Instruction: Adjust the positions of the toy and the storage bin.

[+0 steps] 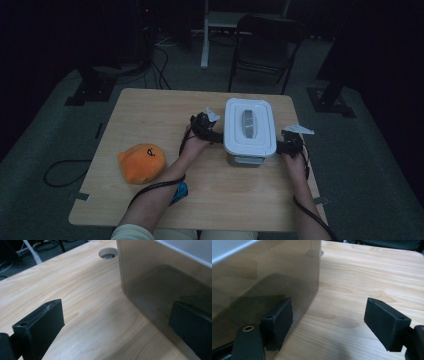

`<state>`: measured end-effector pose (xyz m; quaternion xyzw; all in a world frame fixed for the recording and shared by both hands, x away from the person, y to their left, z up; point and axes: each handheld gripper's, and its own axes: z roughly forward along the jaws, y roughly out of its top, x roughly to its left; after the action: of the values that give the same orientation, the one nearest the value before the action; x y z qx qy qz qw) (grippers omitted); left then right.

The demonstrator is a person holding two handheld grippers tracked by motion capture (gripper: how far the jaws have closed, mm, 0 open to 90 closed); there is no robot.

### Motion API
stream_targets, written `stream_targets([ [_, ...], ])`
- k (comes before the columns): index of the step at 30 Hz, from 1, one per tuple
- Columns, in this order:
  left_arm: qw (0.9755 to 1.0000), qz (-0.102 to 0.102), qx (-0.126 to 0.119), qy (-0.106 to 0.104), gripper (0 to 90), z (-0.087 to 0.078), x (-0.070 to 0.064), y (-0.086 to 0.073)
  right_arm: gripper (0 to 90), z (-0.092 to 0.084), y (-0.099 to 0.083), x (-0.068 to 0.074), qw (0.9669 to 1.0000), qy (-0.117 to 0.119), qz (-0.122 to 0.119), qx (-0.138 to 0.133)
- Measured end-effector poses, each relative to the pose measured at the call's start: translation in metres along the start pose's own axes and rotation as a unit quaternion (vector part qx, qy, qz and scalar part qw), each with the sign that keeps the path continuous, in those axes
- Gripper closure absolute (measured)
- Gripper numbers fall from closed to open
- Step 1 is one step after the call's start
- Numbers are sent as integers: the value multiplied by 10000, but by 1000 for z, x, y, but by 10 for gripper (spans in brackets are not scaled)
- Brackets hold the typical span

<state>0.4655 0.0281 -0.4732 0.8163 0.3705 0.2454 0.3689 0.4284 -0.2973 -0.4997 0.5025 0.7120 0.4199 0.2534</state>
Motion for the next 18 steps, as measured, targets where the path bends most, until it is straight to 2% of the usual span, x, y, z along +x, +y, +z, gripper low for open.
stream_targets([
  [9,10000,-38,37,74,5,-22,10,-17,231,8,4,19,9993,284,-238,-1],
  [15,9999,-44,48,155,6,-37,16,-28,237,12,4,33,9983,497,-311,-17],
  [18,9998,5,56,212,7,-44,16,-33,240,12,4,40,9977,544,-394,-42],
])
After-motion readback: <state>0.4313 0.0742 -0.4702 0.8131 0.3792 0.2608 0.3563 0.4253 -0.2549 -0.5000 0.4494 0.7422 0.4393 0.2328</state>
